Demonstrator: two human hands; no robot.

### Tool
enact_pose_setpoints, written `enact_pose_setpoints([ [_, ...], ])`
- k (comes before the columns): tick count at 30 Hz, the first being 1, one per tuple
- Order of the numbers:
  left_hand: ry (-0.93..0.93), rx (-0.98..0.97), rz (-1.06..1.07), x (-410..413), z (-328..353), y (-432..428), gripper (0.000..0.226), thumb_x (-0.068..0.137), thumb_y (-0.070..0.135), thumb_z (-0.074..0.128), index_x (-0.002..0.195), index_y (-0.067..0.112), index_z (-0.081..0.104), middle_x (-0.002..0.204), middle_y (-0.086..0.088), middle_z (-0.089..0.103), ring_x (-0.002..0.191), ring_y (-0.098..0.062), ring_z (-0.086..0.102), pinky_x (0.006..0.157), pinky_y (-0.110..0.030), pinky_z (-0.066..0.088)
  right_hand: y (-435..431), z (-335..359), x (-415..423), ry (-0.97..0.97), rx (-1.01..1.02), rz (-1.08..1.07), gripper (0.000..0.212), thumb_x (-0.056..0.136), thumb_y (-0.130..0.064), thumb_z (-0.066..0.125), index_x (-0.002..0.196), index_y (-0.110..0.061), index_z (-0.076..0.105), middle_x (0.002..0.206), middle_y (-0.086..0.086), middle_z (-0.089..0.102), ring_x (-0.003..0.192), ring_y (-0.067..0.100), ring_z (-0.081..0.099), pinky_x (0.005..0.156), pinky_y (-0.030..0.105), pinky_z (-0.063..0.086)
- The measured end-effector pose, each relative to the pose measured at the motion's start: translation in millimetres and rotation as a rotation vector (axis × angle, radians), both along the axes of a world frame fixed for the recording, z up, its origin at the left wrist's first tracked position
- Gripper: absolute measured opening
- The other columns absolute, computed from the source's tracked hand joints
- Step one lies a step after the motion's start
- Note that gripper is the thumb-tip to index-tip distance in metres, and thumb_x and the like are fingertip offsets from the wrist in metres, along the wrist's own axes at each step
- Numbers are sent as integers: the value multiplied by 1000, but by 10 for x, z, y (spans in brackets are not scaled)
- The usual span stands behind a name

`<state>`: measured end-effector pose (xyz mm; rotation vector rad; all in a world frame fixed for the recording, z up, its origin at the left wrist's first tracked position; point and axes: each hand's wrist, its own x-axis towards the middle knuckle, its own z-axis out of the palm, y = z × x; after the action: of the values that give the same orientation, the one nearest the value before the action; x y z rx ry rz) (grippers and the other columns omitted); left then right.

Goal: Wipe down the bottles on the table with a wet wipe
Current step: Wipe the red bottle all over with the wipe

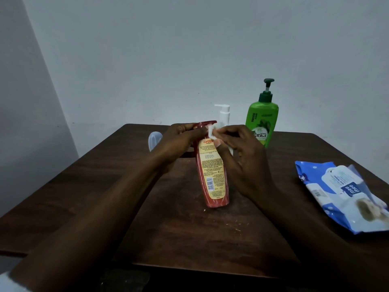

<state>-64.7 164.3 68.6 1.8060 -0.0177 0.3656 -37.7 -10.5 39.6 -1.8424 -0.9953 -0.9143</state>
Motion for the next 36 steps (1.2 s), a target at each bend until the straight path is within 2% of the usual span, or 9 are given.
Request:
enact_pose_setpoints([
  [4,27,-34,-22,36,-85,-3,35,96,35,60,64,28,73,72,6,73,77,-10,72,74,-28,54,-19,-45,108,25,-63,80,28,93,-8,66,120,-8,70,114,7,62,110,13,58,94,27,50],
  [7,61,-71,-36,73,-152,27,29,97,39,58,77,23,72,82,0,75,91,-21,72,81,-34,55,-74,-41,174,76,-97,125,27,89,-6,70,115,-10,73,110,3,64,107,11,60,91,28,53],
  [15,113,-176,-65,160,-285,60,29,95,46,58,86,21,72,87,1,76,100,-26,69,91,-42,54,-233,-175,66,127,-226,139,24,86,-11,72,110,-15,75,106,-4,65,100,3,60,84,13,51],
  [18,110,-216,-84,171,-311,50,29,95,44,58,88,20,71,84,3,75,96,-24,69,86,-39,54,-370,-334,-115,172,-343,151,27,86,-24,64,112,-23,73,107,-15,59,101,-2,57,84,9,48],
  [22,101,-247,-119,195,-321,26,28,97,43,56,92,20,71,79,5,74,85,-17,70,75,-32,54,-534,-511,-290,131,-492,134,24,83,-15,76,105,-25,77,106,-14,64,98,-6,55,89,1,38],
  [25,113,-307,-117,214,-339,-2,26,98,41,54,101,20,68,89,1,74,91,-20,69,80,-35,57,-564,-535,-326,166,-552,158,21,83,-22,70,101,-29,77,106,-17,65,97,-7,54,89,-3,33],
  [29,142,-522,-221,219,-385,-50,27,102,36,49,121,19,58,125,-11,69,118,-35,64,101,-53,50,-517,-457,-271,225,-502,152,19,86,-21,72,102,-29,77,104,-15,68,99,-4,59,85,3,43],
  [33,183,-648,-320,205,-444,-98,50,103,45,40,132,9,58,134,-17,63,123,-33,61,105,-52,48,-347,-286,-61,280,-339,83,20,89,-23,67,106,-25,76,101,-21,58,100,-7,57,79,4,45],
  [36,192,-742,-388,219,-461,-84,69,99,63,29,134,10,56,134,-20,61,127,-35,57,106,-53,46,-175,-105,139,234,-228,25,19,87,-20,72,105,-22,76,99,-13,64,92,-5,61,76,7,48],
])
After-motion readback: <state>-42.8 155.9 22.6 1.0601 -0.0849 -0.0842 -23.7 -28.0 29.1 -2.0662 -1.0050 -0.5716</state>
